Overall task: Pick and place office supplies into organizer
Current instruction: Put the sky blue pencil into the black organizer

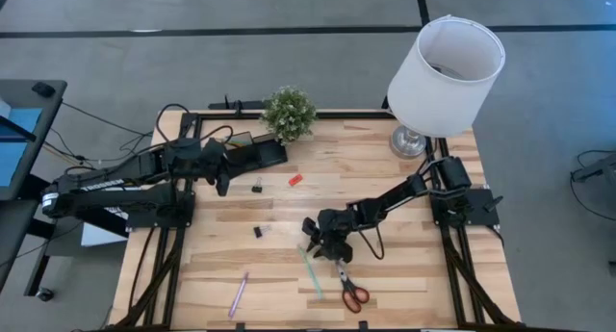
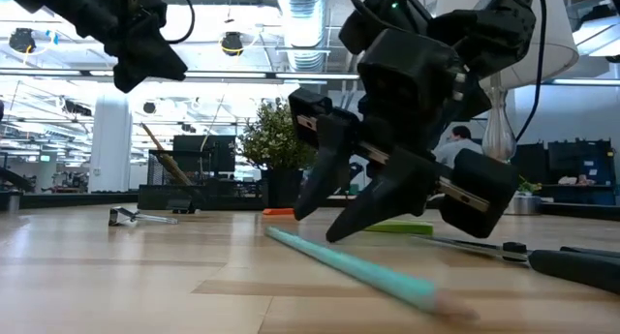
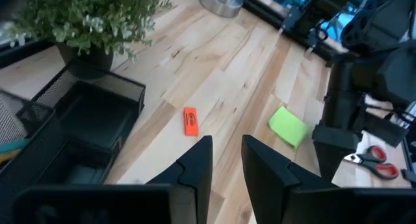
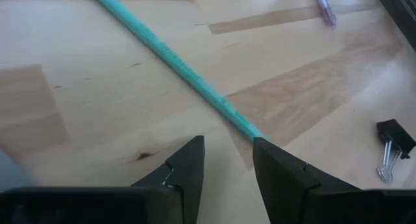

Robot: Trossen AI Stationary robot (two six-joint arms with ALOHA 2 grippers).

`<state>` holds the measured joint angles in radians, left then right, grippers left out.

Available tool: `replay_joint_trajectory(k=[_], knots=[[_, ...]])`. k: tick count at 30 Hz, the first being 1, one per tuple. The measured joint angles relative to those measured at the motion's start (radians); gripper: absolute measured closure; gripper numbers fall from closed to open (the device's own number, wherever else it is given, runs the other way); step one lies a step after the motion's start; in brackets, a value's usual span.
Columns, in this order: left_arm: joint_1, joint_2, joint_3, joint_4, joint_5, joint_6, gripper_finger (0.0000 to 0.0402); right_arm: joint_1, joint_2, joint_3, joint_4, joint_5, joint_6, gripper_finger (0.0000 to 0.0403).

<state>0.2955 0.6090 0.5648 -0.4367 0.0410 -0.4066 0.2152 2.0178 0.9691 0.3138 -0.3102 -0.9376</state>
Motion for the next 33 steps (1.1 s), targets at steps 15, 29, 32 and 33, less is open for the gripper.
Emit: replay_joint_trajectory(k=[15,29,32,33], knots=[[-0.013,0.008,0.000,-0.051,0.046,0.043,0.0326,-0.007,-0.004,0.129,0.039,-0.009,0.438,0.0276],[-0.281,0.361,-0.133,0.414,0.222,0.322,0.0326,0.028,-0.113,0.219,-0.144,-0.029,0.735,0.0276],[-0.311,0.478,-0.133,0.548,0.208,0.379,0.0326,0.050,-0.227,0.219,-0.306,-0.029,0.830,0.0276],[-0.318,0.521,-0.133,0.601,0.208,0.394,0.0326,0.057,-0.267,0.219,-0.363,-0.029,0.856,0.0276]])
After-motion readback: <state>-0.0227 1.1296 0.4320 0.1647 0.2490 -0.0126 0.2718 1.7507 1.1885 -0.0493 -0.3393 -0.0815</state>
